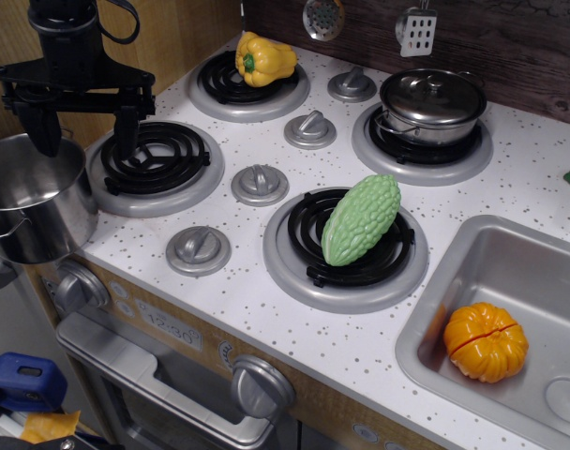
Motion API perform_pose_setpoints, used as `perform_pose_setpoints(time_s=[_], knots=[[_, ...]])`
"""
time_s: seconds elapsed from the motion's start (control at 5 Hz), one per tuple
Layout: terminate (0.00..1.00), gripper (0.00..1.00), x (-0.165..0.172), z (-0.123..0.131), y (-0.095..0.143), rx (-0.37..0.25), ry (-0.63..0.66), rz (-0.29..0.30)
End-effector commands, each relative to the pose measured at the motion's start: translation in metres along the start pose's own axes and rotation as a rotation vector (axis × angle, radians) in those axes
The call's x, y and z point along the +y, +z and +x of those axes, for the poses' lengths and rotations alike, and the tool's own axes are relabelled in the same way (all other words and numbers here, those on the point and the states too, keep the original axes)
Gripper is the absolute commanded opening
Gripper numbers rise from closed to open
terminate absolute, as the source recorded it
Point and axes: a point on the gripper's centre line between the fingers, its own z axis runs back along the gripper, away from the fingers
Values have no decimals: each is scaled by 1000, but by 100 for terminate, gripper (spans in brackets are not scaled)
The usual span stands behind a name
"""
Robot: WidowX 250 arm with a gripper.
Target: Put pot on stove which is near stove
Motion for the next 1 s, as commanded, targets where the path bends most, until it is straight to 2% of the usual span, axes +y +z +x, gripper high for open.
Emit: perform_pose_setpoints(time_s=[0.0,0.2,0.4,0.8], knots=[[0,100,0,0,0,0,0,0],[0,100,5,-2,-9,-22,5,9],[0,100,11,-3,-18,-31,4,-6],[0,100,20,-5,-35,-31,2,-20]])
